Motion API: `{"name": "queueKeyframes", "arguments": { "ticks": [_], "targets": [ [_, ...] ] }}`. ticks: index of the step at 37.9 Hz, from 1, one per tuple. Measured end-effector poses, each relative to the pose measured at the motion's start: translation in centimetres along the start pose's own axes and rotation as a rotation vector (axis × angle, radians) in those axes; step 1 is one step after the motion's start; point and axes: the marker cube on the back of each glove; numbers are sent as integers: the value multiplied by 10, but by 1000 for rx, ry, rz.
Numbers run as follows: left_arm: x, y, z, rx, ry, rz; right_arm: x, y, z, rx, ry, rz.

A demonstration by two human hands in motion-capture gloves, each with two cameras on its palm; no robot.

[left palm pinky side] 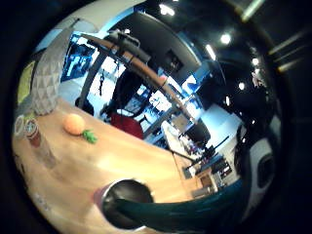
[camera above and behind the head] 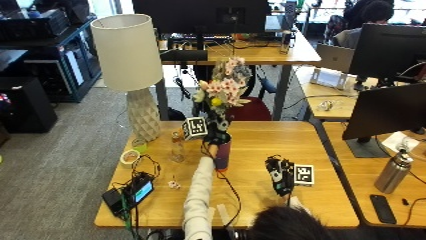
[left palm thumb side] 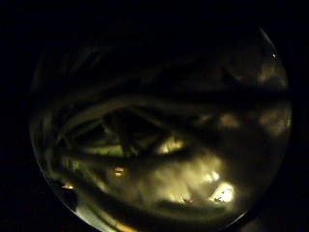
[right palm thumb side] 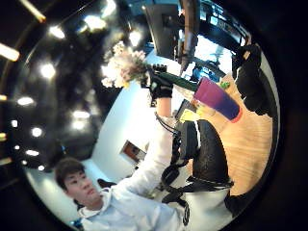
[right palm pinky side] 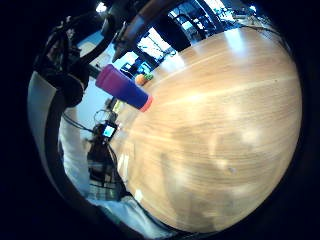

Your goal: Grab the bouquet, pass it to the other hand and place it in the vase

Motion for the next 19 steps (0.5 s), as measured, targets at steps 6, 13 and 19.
{"name": "queueKeyframes", "arguments": {
  "ticks": [6,13,19],
  "targets": [
    [-5,68,-54,-384,-62,-33,-20,6,7,-49,68,-36],
    [-41,102,-88,-381,-30,-40,-55,15,9,-75,44,-46],
    [-49,95,-68,-379,-226,173,-45,8,7,-54,34,-41]
  ]
}}
